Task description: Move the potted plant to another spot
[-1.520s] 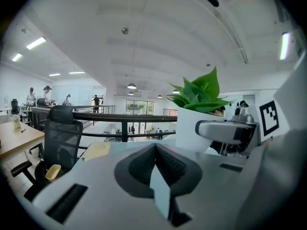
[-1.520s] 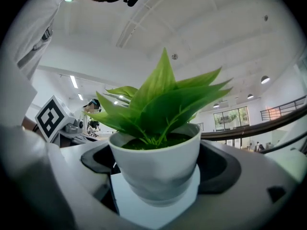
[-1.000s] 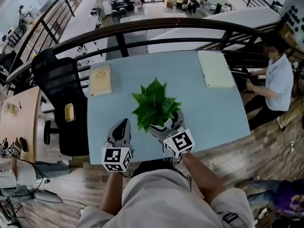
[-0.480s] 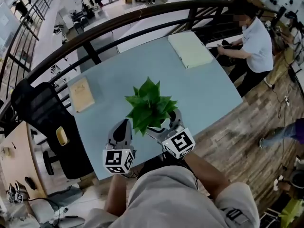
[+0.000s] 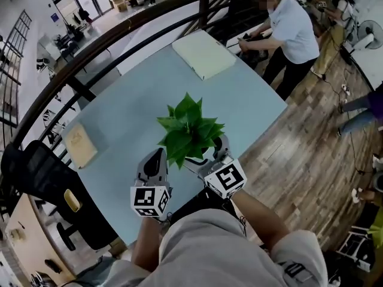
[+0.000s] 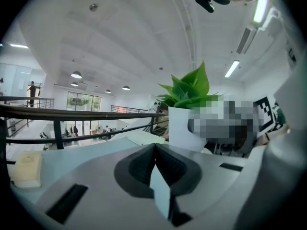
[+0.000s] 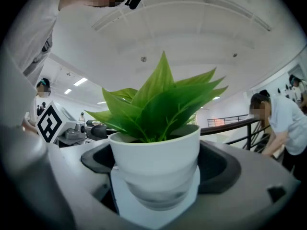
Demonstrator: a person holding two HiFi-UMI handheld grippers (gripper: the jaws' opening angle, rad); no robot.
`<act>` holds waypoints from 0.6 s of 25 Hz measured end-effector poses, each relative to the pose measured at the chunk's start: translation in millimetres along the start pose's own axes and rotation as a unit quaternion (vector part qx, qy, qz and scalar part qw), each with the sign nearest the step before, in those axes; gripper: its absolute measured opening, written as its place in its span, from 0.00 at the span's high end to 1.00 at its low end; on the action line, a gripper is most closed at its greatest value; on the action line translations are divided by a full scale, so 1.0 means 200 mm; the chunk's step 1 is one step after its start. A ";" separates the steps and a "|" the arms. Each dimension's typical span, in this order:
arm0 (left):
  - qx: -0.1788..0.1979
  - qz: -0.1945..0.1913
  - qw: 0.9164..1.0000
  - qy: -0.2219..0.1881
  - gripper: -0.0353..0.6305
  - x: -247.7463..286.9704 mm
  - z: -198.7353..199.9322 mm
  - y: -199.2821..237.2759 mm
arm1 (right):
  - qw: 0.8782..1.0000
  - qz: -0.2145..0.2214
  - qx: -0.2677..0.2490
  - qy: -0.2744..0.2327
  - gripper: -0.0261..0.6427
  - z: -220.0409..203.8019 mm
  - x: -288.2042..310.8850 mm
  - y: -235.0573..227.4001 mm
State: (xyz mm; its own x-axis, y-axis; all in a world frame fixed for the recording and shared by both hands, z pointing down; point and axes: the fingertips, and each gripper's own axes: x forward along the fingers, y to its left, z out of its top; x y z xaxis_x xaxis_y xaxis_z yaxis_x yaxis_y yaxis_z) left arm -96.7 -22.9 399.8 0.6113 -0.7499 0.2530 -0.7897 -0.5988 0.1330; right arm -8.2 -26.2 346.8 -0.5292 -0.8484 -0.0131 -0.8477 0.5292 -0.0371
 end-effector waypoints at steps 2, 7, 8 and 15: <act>0.009 -0.023 1.000 0.005 0.93 0.06 -0.01 -0.03 | 1.000 -0.026 0.004 0.001 0.19 -0.02 -0.02 -0.06; 0.015 -0.065 0.997 0.023 0.93 0.16 -0.08 -0.14 | 0.997 -0.081 0.007 0.004 0.19 -0.07 -0.14 -0.20; 0.016 -0.072 0.997 0.027 0.93 0.19 -0.09 -0.17 | 0.996 -0.090 0.007 0.005 0.19 -0.07 -0.18 -0.24; 0.019 -0.111 0.992 0.055 0.93 0.30 -0.19 -0.32 | 0.987 -0.156 0.021 0.021 0.19 -0.19 -0.36 -0.45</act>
State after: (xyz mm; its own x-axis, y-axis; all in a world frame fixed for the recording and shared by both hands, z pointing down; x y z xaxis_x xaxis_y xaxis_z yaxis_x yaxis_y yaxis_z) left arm -11.6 -19.4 443.4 0.7591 -0.5637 0.3256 -0.6320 -0.7580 0.1611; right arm 105.0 -11.7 389.3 -0.2448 -0.9685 0.0466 -0.9677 0.2410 -0.0747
